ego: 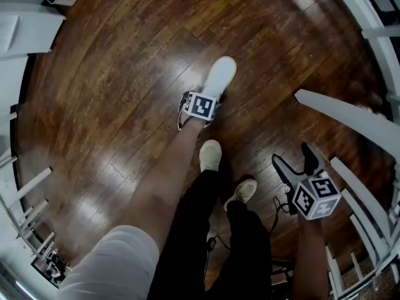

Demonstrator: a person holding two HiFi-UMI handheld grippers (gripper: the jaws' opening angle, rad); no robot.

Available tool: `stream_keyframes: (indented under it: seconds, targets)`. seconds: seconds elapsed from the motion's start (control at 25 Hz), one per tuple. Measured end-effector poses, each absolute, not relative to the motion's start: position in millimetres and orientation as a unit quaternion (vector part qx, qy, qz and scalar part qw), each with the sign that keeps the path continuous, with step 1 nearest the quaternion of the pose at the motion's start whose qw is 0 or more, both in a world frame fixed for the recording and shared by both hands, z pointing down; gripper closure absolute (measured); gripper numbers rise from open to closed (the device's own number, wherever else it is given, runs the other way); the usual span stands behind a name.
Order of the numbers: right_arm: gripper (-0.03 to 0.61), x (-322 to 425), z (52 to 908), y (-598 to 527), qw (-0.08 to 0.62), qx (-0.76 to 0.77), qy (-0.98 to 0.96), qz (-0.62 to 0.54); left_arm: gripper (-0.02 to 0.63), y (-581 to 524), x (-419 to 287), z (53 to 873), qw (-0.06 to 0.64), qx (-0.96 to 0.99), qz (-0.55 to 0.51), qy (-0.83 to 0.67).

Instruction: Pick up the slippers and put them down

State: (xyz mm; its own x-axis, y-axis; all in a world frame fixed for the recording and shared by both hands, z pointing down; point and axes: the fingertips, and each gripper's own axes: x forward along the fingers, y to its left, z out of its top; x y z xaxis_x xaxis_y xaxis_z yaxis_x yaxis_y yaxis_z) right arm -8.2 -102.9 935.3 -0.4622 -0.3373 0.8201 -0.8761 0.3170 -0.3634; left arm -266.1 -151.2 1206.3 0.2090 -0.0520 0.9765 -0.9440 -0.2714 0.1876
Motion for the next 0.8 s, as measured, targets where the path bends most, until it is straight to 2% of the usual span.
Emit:
stream_keyframes:
  seconds: [0.24, 0.6, 0.8]
  targets:
    - [0.16, -13, 839, -105, 0.306, 0.398, -0.759, 0.415, 0.104, -124, -282, 1080, 0.439, 0.636, 0.501, -0.391]
    - [0.16, 13, 686, -89, 0.293, 0.412, -0.77, 0.389, 0.11, -104, -272, 878, 0.418, 0.646, 0.502, -0.395]
    - [0.158, 50, 583, -53, 0.28, 0.413, -0.778, 0.383, 0.11, -89, -232, 723, 0.398, 0.692, 0.451, -0.399]
